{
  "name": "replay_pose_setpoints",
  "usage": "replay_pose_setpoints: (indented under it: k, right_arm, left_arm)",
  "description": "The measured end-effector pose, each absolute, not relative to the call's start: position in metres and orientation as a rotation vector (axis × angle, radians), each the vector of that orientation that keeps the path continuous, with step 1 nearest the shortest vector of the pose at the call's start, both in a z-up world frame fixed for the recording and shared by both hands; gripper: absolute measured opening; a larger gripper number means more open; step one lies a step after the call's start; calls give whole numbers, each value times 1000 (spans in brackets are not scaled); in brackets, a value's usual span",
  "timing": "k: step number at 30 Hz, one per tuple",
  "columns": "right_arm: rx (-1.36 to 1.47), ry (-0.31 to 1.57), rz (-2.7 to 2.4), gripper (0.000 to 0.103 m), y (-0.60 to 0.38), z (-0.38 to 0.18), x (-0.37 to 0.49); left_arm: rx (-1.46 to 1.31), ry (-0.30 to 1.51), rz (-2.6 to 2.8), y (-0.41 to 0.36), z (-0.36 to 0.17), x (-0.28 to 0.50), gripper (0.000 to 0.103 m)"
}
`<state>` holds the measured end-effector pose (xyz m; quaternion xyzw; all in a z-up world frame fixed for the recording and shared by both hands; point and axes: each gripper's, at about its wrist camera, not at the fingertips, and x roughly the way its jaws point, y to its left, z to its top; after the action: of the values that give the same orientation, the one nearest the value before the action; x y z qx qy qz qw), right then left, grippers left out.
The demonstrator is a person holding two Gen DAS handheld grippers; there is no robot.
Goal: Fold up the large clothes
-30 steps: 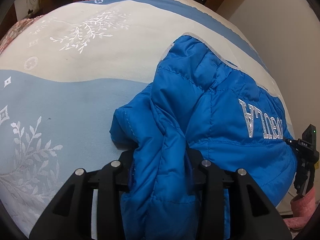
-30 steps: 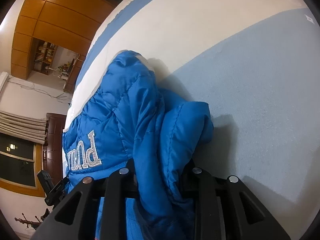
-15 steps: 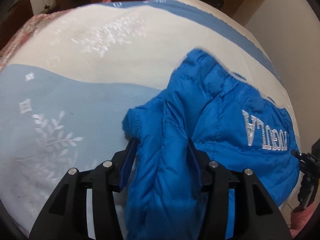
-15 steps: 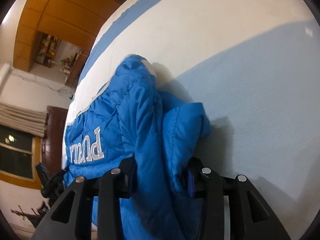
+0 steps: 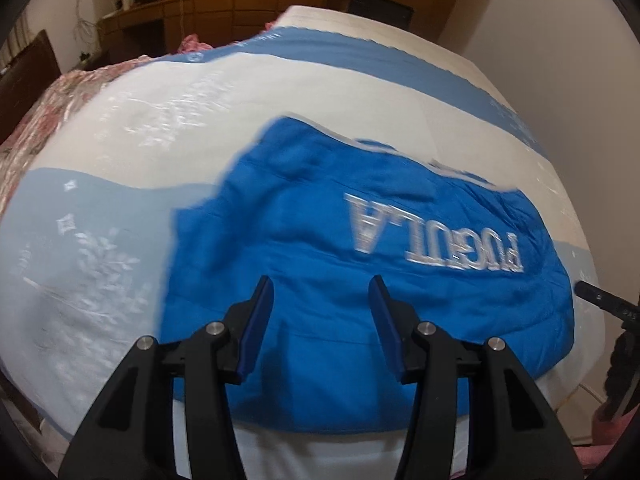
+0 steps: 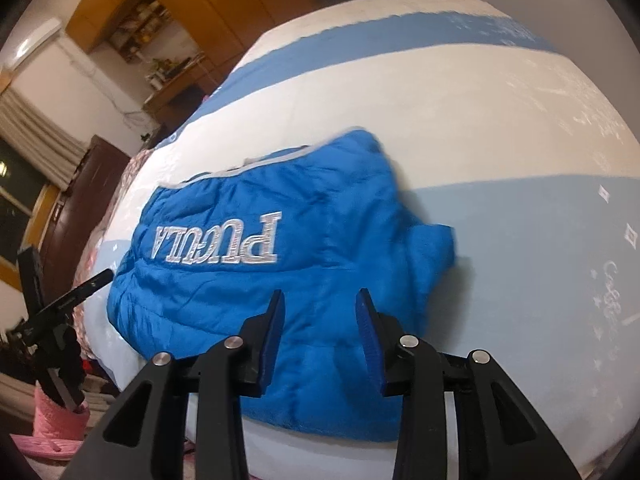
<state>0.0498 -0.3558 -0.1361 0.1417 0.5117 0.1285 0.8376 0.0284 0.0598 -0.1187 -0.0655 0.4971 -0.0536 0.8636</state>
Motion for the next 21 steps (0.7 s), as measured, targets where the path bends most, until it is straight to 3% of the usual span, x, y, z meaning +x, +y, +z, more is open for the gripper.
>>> replay_pose_setpoints:
  k: [10, 21]
  right_arm:
    - [163, 1012, 231, 33, -316, -194, 46]
    - [180, 980, 227, 34, -319, -200, 44]
  left_arm:
    - [3, 1000, -124, 8, -182, 17, 50]
    - [-22, 1029, -102, 6, -183, 17, 49]
